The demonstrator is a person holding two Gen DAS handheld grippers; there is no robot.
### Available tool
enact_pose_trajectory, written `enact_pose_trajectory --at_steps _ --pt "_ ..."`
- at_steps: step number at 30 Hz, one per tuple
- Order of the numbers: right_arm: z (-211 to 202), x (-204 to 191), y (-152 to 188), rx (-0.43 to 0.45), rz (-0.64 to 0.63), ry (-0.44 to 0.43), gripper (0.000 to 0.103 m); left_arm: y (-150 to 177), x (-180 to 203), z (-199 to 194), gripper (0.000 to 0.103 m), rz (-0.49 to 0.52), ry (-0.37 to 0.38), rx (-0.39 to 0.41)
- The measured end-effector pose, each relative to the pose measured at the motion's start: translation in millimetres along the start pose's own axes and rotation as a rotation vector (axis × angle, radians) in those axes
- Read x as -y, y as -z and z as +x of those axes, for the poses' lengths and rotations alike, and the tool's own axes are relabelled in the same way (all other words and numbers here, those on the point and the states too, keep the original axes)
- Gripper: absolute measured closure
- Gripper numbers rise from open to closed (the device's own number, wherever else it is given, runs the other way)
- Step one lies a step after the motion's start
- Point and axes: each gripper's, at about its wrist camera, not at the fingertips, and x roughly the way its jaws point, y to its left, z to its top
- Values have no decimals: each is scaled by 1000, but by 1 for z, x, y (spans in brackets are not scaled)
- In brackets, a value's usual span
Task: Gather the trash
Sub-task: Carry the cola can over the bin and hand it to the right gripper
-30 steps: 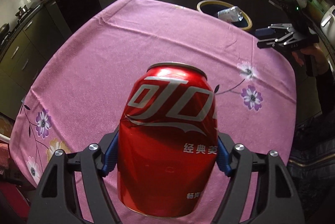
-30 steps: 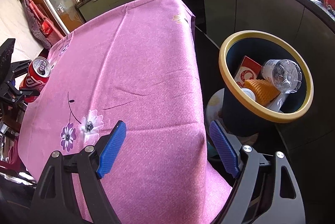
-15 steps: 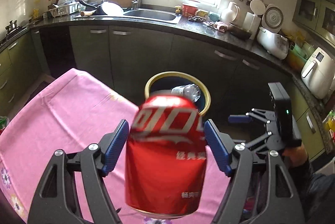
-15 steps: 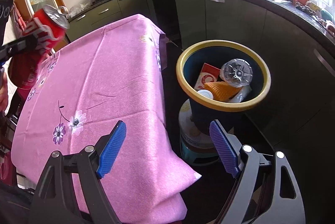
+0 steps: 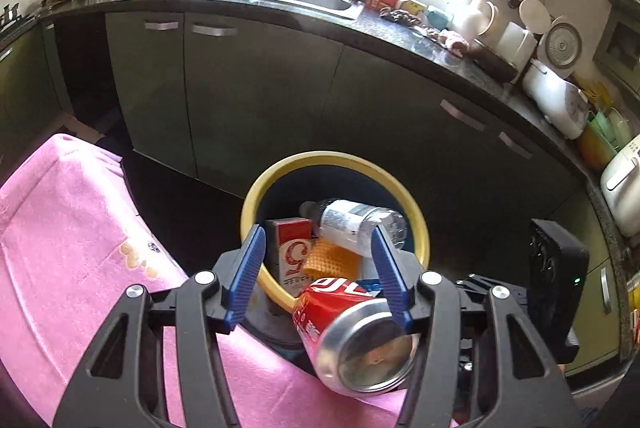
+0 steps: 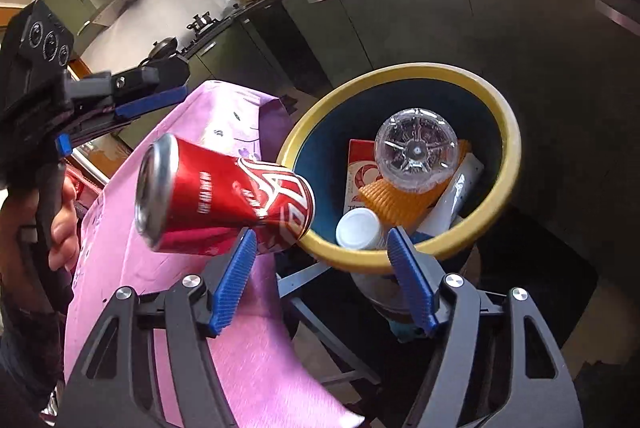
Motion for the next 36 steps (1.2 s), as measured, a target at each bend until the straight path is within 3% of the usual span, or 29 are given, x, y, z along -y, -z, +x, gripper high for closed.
enact_pose_trajectory --at_steps 2,6,7,8,11,14,19,27,31,34,36 --pt "2 1 -4 26 4 56 36 -4 -8 8 50 -15 -11 35" --pt "9 -2 -6 31 11 71 36 -17 -18 61 52 -60 30 -15" --pt "11 -7 -6 26 -11 66 36 -20 -17 69 68 -60 50 -29" --pt "11 -9 -3 19 -21 58 36 -27 -17 71 71 -56 70 -16" --pt "5 -2 -1 0 4 -38 34 -33 -18 85 71 -23 19 -67" --pt "-4 5 -7 36 -12 -14 30 -35 -17 85 69 -42 75 -67" --pt "-7 24 -17 56 16 56 35 -34 -5 81 50 13 77 -62" --pt "-5 25 -17 34 -8 52 39 -43 8 78 50 39 74 -49" --pt "-3 0 -7 20 -136 48 39 -47 15 76 50 65 69 -36" --pt "-1 -27 2 49 -279 11 39 -50 17 77 50 69 81 -38" --pt "2 -46 6 79 -393 30 39 -50 16 77 50 75 81 -41"
